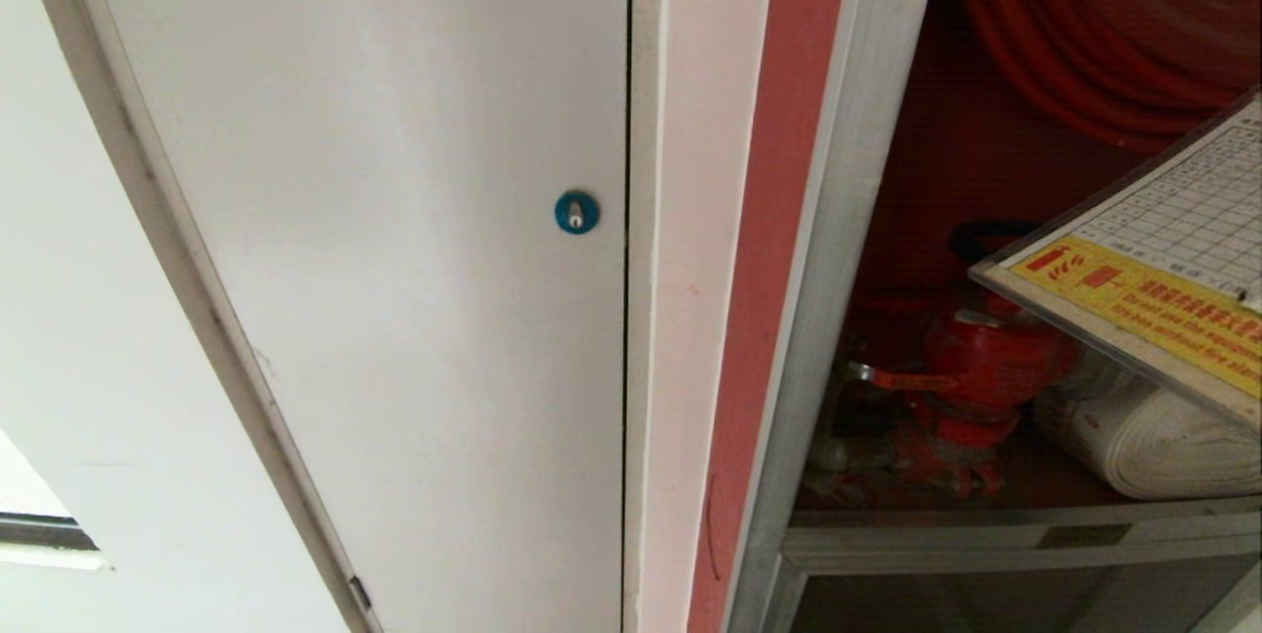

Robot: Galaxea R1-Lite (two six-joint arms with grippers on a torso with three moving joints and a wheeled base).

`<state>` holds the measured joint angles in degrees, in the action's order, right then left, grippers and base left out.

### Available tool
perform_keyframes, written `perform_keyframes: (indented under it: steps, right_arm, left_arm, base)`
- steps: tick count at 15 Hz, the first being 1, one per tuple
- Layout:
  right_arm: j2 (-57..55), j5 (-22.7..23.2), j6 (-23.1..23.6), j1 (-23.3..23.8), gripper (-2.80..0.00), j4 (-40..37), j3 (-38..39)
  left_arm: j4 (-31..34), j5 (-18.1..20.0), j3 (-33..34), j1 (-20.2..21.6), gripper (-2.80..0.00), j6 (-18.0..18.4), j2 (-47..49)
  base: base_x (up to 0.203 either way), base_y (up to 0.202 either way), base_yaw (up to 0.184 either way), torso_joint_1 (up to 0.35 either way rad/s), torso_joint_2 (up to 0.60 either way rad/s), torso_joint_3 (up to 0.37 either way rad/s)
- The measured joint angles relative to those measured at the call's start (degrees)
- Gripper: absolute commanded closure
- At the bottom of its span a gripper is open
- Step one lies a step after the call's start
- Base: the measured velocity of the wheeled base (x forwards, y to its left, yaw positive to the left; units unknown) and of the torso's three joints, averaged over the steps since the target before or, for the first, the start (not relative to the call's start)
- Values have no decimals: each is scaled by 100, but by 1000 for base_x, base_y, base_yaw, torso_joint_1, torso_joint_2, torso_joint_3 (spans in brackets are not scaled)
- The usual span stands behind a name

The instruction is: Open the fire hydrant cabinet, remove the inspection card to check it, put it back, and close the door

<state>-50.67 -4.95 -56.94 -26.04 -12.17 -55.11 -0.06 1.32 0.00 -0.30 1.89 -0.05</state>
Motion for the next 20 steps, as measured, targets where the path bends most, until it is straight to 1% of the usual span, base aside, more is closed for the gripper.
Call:
perform_keyframes:
  steps: [3, 6, 8, 10, 12, 13, 14, 16, 17, 18, 20]
  right_arm:
    - [-310, 357, -503, 516, 0, -3, -183]
    - [-519, 785, -683, 978, 0, -14, -278]
    - [-715, 1151, -830, 1361, 0, -86, -334]
    - [-1028, 1501, -1049, 1847, 0, -327, -464]
    - [-1283, 2046, -1251, 2287, 0, -394, -596]
    - [-1367, 2285, -1274, 2425, 0, -378, -674]
    - [-1452, 2400, -1290, 2515, 0, -363, -783]
    - [-1633, 2457, -1350, 2614, 0, -357, -993]
    - [-1731, 2517, -1484, 2665, 0, -355, -1085]
    - [-1816, 2684, -1641, 2764, 0, -355, -1139]
    - [-1983, 3245, -1778, 3059, 0, -353, -1180]
  left_arm:
    - [-1, 1, 0, 1, 0, 0, 0]
    - [-1, 0, 0, 1, 0, 0, 0]
    - [-1, 0, 0, 4, 0, 0, 0]
    - [-1, 0, 0, 4, 0, 0, 0]
    - [-1, 0, 0, 4, 0, 0, 0]
    - [-1, 0, 0, 1, 0, 0, 0]
    - [-1, 0, 0, 1, 0, 4, 0]
    - [-1, 0, 0, 1, 0, 0, 0]
    - [-1, 0, 0, 1, 0, 0, 0]
    - [-1, 0, 0, 0, 0, 1, 0]
    - [-1, -2, 0, 1, 0, 0, 0]
  base:
    - [0, 0, 0, 0, 0, 0]
    - [0, 0, 0, 0, 0, 0]
    - [0, 0, 0, 0, 0, 0]
    - [0, 0, 0, 0, 0, 0]
    - [0, 0, 0, 0, 0, 0]
    - [0, 0, 0, 0, 0, 0]
    - [0, 0, 0, 0, 0, 0]
    - [0, 0, 0, 0, 0, 0]
    - [0, 0, 0, 0, 0, 0]
    - [0, 0, 0, 0, 0, 0]
    - [0, 0, 0, 0, 0, 0]
